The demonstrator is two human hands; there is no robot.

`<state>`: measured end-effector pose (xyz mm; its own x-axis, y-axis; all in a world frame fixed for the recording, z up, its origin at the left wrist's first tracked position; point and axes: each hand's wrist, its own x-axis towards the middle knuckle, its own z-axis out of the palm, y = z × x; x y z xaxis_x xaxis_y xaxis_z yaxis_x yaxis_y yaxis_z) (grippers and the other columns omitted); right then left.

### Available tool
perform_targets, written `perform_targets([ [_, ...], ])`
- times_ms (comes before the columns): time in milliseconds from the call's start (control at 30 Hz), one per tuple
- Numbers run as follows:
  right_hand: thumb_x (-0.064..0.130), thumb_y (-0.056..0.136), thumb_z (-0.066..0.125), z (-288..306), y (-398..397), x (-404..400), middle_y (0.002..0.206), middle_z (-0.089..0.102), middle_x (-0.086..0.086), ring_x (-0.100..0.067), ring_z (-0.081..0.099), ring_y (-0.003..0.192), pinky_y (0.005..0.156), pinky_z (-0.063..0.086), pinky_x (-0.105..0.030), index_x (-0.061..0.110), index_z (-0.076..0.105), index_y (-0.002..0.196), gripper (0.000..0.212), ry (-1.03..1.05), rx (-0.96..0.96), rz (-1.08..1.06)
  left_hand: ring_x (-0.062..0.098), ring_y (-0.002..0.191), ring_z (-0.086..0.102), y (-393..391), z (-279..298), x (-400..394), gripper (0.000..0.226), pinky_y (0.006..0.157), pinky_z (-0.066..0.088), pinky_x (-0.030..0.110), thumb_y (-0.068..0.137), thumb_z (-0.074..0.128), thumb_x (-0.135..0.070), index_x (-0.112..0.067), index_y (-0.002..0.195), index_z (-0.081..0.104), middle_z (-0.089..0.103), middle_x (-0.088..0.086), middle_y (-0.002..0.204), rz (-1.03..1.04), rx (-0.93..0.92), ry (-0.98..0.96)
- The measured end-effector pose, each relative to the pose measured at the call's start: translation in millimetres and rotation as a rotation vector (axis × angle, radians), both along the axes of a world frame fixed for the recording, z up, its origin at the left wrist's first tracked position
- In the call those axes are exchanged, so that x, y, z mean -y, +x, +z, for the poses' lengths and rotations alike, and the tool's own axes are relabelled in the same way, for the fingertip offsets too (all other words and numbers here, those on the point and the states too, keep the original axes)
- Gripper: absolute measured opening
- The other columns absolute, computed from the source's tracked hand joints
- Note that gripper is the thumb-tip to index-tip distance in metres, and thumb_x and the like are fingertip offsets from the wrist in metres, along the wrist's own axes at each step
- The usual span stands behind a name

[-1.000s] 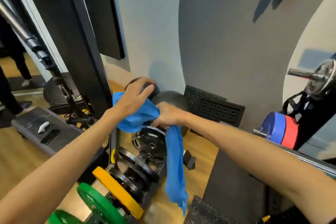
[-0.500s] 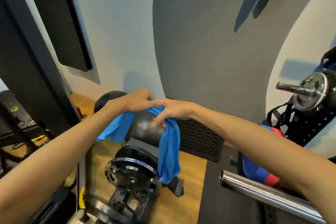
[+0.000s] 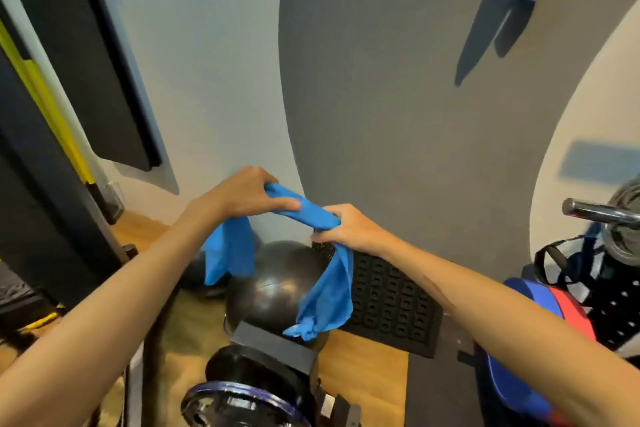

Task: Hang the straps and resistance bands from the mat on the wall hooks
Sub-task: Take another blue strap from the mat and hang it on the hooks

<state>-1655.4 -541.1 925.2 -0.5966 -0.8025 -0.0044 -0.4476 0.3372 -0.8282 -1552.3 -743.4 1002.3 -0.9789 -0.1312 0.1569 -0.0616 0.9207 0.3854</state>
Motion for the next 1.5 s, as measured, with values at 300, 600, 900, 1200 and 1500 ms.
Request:
perform_targets([
  [300,0.014,0.07,0.074,6,-103,-48,0.058,0.054,0.003,-0.009,0.048,0.05,0.046,0.035,-0.019,0.02,0.053,0.061,0.023,0.379,-0.313,-0.059,0.015,0.057,0.051,-121,-15,2,0.009,0.049,0.036,0.017,0.077,0.075,-0.022,-0.013,0.073,0.073,0.063,0.0,0.059,-0.058,0.257,-0.134],
  [600,-0.001,0.071,0.057,88,-197,-114,0.059,0.051,-0.008,-0.016,0.053,0.052,0.063,0.051,-0.029,0.005,0.057,0.082,0.012,0.047,0.332,-0.099,0.021,0.063,0.06,-272,44,-5,0.025,0.069,0.05,0.03,0.072,0.071,-0.028,-0.012,0.057,0.059,0.057,0.006,0.06,-0.522,0.675,0.706],
  [900,0.017,0.061,0.063,212,-274,-157,0.064,0.055,-0.007,-0.014,0.049,0.063,0.07,0.039,-0.033,-0.003,0.062,0.078,0.026,0.224,-0.178,-0.426,0.014,0.043,0.042,-388,141,-34,0.044,0.05,0.04,0.023,0.058,0.087,-0.042,-0.021,0.052,0.05,0.031,-0.004,0.042,-0.727,0.441,0.754],
  [1200,0.021,0.078,0.077,337,-312,-194,0.062,0.047,-0.004,-0.012,0.041,0.052,0.054,0.036,-0.023,0.005,0.069,0.079,0.018,-0.142,-0.212,-0.552,0.008,0.044,0.024,-464,243,-90,0.04,0.041,0.029,0.016,0.087,0.064,-0.042,-0.018,0.063,0.044,0.026,-0.005,0.053,-0.807,0.024,0.911],
  [1500,0.041,0.089,0.067,423,-407,-188,0.069,0.048,-0.012,-0.023,0.036,0.058,0.061,0.036,-0.036,-0.006,0.07,0.089,0.047,-0.706,-0.568,-0.804,0.009,0.042,0.031,-522,326,-150,0.046,0.041,0.03,0.018,0.096,0.049,-0.048,-0.007,0.078,0.058,0.039,-0.008,0.043,-0.584,-0.472,0.846],
])
